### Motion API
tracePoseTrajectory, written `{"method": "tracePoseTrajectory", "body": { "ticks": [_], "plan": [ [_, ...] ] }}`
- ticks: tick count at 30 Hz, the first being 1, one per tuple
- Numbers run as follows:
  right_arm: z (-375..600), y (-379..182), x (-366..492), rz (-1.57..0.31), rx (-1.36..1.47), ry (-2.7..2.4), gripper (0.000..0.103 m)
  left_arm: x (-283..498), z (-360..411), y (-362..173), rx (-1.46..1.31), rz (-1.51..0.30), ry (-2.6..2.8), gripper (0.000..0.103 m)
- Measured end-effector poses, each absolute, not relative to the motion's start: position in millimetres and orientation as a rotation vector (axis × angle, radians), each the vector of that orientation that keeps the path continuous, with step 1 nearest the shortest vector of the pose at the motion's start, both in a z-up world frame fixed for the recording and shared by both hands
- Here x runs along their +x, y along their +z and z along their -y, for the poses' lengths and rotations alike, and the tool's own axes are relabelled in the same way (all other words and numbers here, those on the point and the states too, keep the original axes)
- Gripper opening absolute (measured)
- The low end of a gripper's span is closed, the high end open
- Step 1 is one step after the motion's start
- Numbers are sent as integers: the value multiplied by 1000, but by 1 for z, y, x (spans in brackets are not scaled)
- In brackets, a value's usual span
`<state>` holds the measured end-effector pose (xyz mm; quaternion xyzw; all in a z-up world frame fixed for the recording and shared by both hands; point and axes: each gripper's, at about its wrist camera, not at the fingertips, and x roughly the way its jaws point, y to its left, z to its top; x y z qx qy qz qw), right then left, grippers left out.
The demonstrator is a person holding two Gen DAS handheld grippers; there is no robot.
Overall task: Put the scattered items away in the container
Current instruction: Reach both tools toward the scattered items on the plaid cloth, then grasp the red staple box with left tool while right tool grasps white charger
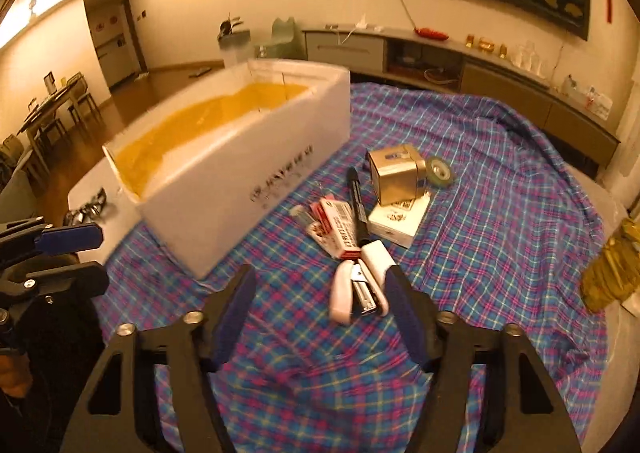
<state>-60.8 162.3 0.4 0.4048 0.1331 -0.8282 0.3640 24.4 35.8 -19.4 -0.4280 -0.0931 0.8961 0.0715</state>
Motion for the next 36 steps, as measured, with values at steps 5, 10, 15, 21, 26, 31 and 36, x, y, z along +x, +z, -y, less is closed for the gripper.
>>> {"method": "tracePoseTrajectory", "body": {
  "ticks": [5,10,15,21,26,31,36],
  "plan": [
    [-159,-31,-89,-279,1082,-2108,64,-21,-48,-43,-1367,271,2662,55],
    [-147,-36,-104,-332,1131,-2091,64,-63,-60,-55,-1381,295,2621,55],
    [-154,-48,-118,-423,1142,-2123,64,-96,-73,-67,-1403,321,2584,55],
    [-154,-63,-132,-417,1201,-2091,49,-124,-85,-88,-1491,354,2540,55],
    [-157,-65,-133,-287,1258,-2027,43,-106,-50,-96,-1540,462,2681,55],
    [-161,-62,-130,-223,1289,-1999,43,-81,-50,-95,-1525,495,2664,55],
    [-165,-55,-127,-263,1255,-2045,44,-89,-72,-79,-1473,490,2594,55]
  ]
}}
